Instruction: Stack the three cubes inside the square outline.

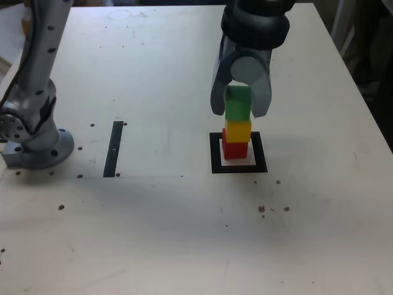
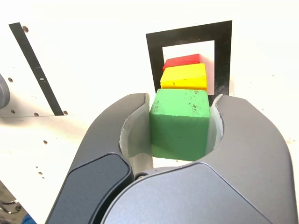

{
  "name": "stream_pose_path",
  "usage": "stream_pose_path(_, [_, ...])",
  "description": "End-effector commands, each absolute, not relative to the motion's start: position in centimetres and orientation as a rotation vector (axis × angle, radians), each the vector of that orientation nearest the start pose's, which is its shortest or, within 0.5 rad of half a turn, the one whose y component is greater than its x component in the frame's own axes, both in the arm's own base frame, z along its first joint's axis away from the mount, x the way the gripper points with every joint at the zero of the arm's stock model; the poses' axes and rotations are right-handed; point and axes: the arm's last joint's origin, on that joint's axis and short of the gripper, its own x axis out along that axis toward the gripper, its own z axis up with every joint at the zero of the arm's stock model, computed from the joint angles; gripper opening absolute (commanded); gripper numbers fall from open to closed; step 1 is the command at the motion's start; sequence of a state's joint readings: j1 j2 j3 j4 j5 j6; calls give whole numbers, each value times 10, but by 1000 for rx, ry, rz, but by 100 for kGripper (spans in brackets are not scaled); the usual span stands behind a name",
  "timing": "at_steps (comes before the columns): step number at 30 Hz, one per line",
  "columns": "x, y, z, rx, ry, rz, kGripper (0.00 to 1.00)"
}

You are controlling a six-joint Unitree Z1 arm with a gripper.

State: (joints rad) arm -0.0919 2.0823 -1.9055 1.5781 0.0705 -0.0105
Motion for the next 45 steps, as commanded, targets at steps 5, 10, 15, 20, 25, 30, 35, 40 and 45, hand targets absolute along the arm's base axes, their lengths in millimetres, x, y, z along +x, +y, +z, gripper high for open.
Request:
stream_pose_path(5, [373, -29, 308, 128, 1763, -5, 38])
stream_pose_path(10, [373, -29, 305, 116, 1775, -11, 44])
stream_pose_path(15, [374, -29, 302, 109, 1782, -17, 48])
stream_pose_path(20, [376, -28, 300, 111, 1785, -14, 50])
stream_pose_path(25, [376, -26, 299, 112, 1786, -10, 55])
stream_pose_path(30, [377, -25, 299, 112, 1782, -8, 70])
stream_pose_path(35, [376, -25, 300, 112, 1782, -6, 95])
stream_pose_path(40, [373, -24, 308, 110, 1759, -4, 99])
stream_pose_path(45, [365, -24, 327, 97, 1706, 4, 99])
